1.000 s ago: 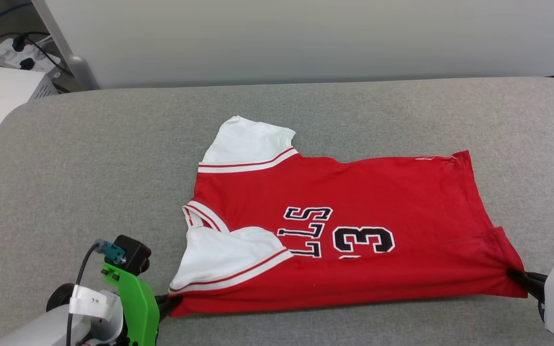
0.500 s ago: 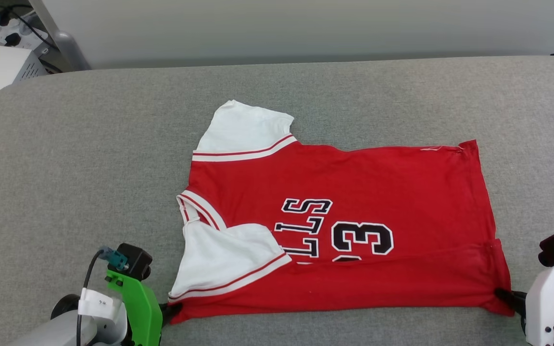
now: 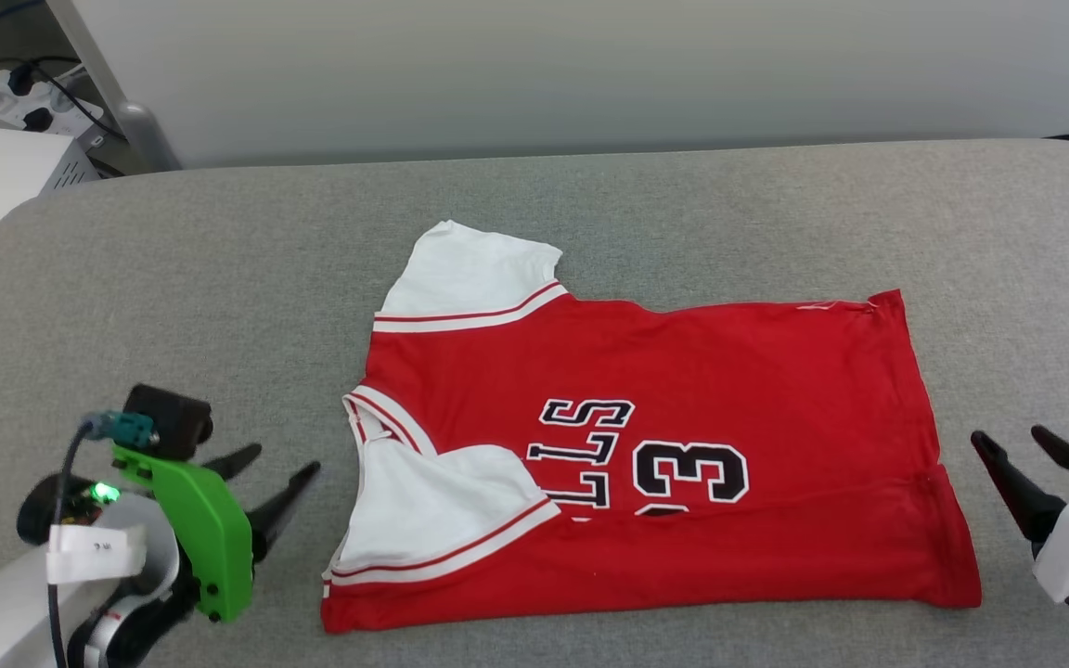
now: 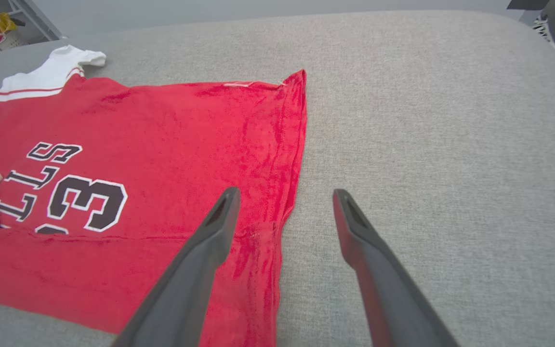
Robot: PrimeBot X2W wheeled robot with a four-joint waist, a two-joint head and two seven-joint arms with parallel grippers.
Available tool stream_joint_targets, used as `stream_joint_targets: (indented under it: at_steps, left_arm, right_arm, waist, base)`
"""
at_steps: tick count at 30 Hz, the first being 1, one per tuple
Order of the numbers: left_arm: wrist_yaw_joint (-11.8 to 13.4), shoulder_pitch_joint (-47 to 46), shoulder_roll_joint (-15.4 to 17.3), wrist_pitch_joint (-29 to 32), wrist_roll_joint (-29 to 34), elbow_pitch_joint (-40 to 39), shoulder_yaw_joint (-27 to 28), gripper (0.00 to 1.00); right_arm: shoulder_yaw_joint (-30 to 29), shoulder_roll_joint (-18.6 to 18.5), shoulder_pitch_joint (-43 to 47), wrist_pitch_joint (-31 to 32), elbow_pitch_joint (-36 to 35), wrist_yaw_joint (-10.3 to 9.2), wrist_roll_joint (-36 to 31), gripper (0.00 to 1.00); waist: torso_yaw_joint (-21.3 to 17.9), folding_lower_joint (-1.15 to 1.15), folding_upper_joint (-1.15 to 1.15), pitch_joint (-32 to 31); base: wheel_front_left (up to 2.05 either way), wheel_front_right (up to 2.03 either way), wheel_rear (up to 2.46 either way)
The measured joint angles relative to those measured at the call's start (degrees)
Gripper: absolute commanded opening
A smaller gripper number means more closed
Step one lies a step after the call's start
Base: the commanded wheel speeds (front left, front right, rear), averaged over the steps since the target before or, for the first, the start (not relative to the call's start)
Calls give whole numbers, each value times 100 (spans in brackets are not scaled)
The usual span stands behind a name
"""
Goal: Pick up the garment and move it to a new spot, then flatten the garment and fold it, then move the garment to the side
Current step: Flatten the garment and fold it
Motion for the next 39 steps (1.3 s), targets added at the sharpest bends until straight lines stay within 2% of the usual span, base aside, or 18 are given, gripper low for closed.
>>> stream_joint_targets:
  at_steps: [8, 13, 16, 22, 25, 28, 33, 39]
  left_arm:
    - [352, -867, 25, -446, 425, -157, 521, 100]
    - [397, -1558, -36, -448, 755, -14, 701, 100]
    - [303, -2057, -135, -226, 834, 153, 735, 100]
    - [-102, -2981, -442, 706, 871, 805, 688, 100]
    - [-363, -3412, -659, 1415, 622, 1235, 588, 100]
    - [-510, -3799, -855, 2152, 459, 1606, 479, 100]
    - [-616, -4509, -1074, 3252, 409, 2136, 187, 100]
    - [-692, -5085, -1283, 4066, 478, 2742, -40, 100]
  right_arm:
    - [-686, 586, 1, -1001, -676, 0, -869, 100]
    - [-818, 923, -2, -1259, -1244, 0, -1378, 100]
    - [-821, 1046, -24, -1306, -1518, 0, -1571, 100]
    - [-706, 1180, -221, -1346, -1884, 0, -1852, 100]
    - [-571, 1221, -328, -1311, -1962, 0, -1933, 100]
    - [-485, 1228, -436, -1259, -1992, 0, -1990, 100]
    - [-420, 1230, -631, -1243, -2016, 0, -2022, 100]
    - [-247, 1244, -845, -1281, -2004, 1, -2024, 100]
  waist:
    - [-111, 0, 0, 150]
    - [-253, 0, 0, 381]
    - [-344, 0, 0, 579]
    - [-539, 1, 0, 1031]
    - [-652, 1, 0, 1273]
    - [-755, 1, 0, 1490]
    - [-902, 1, 0, 1850]
    - [-1068, 1, 0, 2291]
  base:
    - [0, 0, 0]
    - [0, 0, 0]
    - [0, 0, 0]
    - [0, 0, 0]
    - [0, 0, 0]
    - [0, 0, 0]
    - [0, 0, 0]
    - [0, 0, 0]
